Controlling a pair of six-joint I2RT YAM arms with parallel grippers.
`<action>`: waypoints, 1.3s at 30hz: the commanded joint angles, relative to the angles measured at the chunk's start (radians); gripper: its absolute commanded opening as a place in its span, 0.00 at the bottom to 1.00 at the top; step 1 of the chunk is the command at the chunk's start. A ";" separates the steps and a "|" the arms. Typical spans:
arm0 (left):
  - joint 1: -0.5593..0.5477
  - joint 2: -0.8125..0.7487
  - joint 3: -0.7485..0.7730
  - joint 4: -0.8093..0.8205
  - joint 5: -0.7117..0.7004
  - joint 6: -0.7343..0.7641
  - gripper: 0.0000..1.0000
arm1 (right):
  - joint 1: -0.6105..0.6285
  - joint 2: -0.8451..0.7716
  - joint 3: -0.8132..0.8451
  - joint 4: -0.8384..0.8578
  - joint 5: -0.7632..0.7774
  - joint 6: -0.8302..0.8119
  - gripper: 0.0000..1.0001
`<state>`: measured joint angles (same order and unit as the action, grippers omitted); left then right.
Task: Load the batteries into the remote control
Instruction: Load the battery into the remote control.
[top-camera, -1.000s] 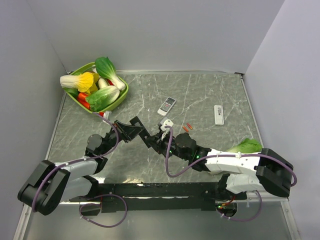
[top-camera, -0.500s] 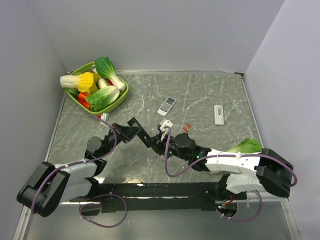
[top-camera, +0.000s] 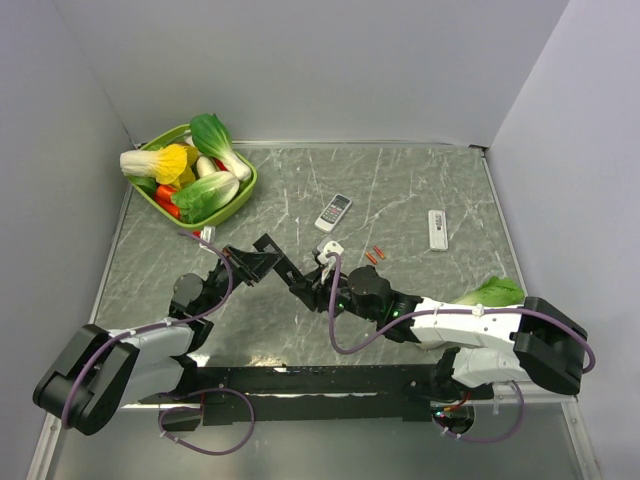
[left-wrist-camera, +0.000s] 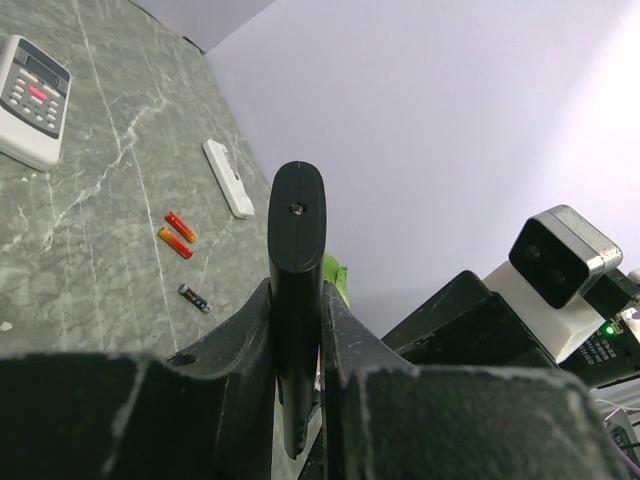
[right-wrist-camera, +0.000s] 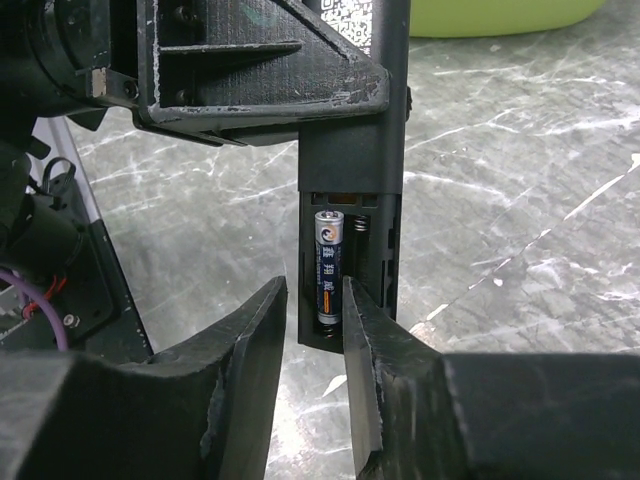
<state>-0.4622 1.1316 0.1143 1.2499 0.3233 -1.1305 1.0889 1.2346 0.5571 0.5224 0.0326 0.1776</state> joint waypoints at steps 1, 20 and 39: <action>-0.006 -0.009 0.002 0.457 -0.004 -0.048 0.02 | 0.008 -0.023 0.032 -0.045 -0.005 -0.003 0.39; -0.006 -0.006 0.013 0.395 -0.004 -0.072 0.02 | -0.014 -0.184 0.099 -0.249 -0.013 -0.154 0.57; -0.006 0.010 0.105 0.232 0.077 -0.135 0.02 | -0.193 -0.130 0.293 -0.421 -0.444 -0.331 0.42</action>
<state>-0.4644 1.1454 0.1677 1.2755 0.3668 -1.2438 0.8967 1.1080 0.8055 0.0814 -0.3416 -0.0803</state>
